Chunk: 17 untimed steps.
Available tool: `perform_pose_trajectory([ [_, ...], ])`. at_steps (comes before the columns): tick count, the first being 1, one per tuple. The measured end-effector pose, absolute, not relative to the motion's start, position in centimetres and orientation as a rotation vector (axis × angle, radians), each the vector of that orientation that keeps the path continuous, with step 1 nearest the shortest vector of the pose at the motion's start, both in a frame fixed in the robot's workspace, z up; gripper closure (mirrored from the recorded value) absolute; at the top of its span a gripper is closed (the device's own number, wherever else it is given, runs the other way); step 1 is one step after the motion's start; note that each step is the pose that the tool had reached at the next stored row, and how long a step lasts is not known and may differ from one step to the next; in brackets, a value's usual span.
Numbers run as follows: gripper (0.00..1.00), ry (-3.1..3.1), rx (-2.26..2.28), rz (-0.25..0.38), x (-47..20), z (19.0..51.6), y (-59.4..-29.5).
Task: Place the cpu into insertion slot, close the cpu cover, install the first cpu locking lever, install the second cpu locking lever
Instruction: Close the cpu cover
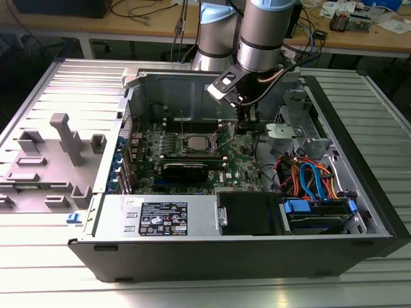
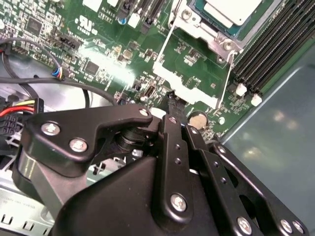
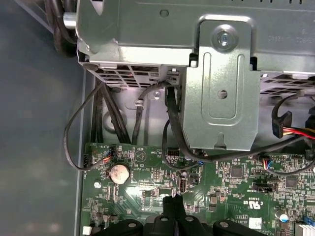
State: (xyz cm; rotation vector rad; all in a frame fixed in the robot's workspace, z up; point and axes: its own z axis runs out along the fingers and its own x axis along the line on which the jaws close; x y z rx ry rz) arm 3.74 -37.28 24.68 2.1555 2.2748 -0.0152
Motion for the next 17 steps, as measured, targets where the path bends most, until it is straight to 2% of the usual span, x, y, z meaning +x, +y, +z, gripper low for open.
perform_pose_trajectory([
  [17,0.89,2.274,2.155,-0.014,1.6,24.6,-37.3],
])
